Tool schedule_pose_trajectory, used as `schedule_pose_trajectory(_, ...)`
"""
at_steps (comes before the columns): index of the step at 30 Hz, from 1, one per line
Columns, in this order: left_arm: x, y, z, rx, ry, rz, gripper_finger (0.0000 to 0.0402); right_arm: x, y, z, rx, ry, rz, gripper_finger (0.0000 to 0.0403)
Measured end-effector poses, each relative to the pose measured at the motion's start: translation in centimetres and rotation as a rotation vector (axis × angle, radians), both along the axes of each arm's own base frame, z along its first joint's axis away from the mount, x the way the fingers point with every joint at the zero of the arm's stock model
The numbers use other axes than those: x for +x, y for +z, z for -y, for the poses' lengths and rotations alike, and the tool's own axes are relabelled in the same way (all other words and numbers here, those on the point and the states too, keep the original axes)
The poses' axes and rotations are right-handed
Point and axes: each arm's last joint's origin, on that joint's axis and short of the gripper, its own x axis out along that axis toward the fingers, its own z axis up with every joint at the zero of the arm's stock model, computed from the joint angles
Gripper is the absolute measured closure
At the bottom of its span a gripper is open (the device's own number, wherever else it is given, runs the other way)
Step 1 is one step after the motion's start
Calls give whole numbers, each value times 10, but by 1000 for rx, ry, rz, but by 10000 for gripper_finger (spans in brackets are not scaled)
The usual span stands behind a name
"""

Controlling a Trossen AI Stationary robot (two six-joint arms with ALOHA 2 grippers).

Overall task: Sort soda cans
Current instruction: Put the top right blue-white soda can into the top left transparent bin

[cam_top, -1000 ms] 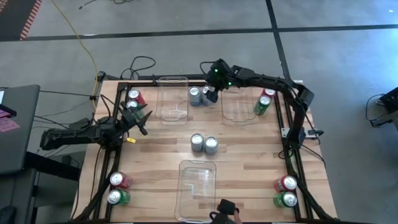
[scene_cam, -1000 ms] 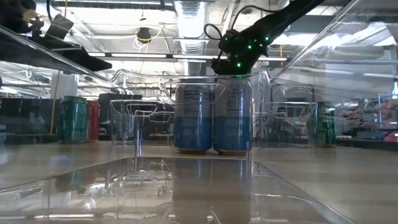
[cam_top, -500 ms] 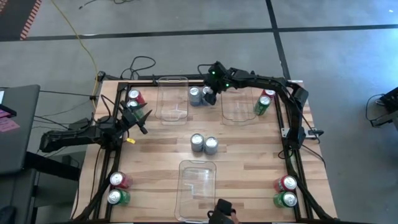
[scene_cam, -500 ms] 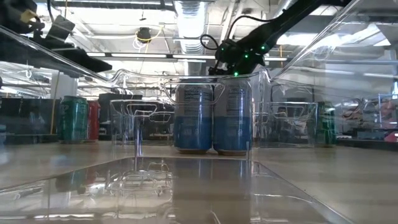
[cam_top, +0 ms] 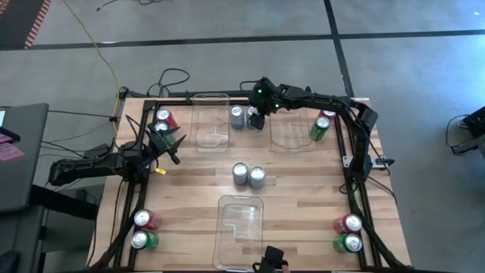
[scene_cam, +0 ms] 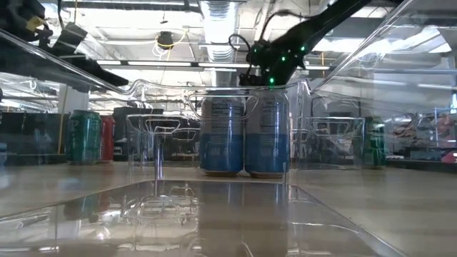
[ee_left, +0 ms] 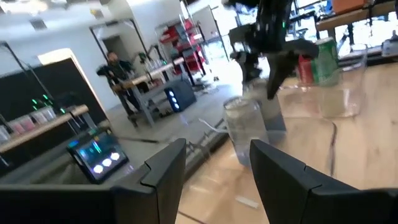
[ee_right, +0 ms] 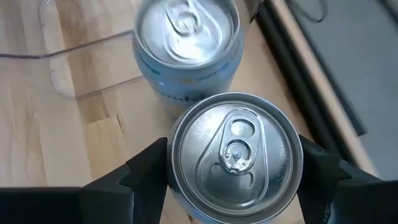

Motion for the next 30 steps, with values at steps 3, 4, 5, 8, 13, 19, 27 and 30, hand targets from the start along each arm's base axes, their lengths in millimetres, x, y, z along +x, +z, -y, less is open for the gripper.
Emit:
schedule_pose_trajectory(3, 0, -2, 0, -39, 3, 7, 226, -2, 24, -10, -65, -5, 40, 135)
schedule_pose_trajectory(4, 0, -2, 0, -48, 6, 14, 226, -4, 33, -12, -82, -8, 54, 135)
schedule_pose_trajectory(5, 0, -3, 0, -54, 10, 17, 226, -6, 40, -14, -93, -10, 70, 135)
schedule_pose_trajectory(8, 0, -3, 0, -61, 18, 20, 226, -9, 64, -17, -132, -17, 120, 135)
schedule_pose_trajectory(13, 0, -3, 0, -62, 18, 21, 226, -10, 114, -20, -209, -20, 253, 135)
schedule_pose_trajectory(19, 0, -4, 0, -64, 21, 13, 226, 9, 143, -17, -281, 16, 344, 135)
schedule_pose_trajectory(27, 0, -5, -1, -85, 21, 15, 226, 65, 108, -8, -242, 59, 305, 135)
schedule_pose_trajectory(30, 0, -5, -1, -86, 21, 13, 226, 81, 98, -5, -234, 70, 302, 135)
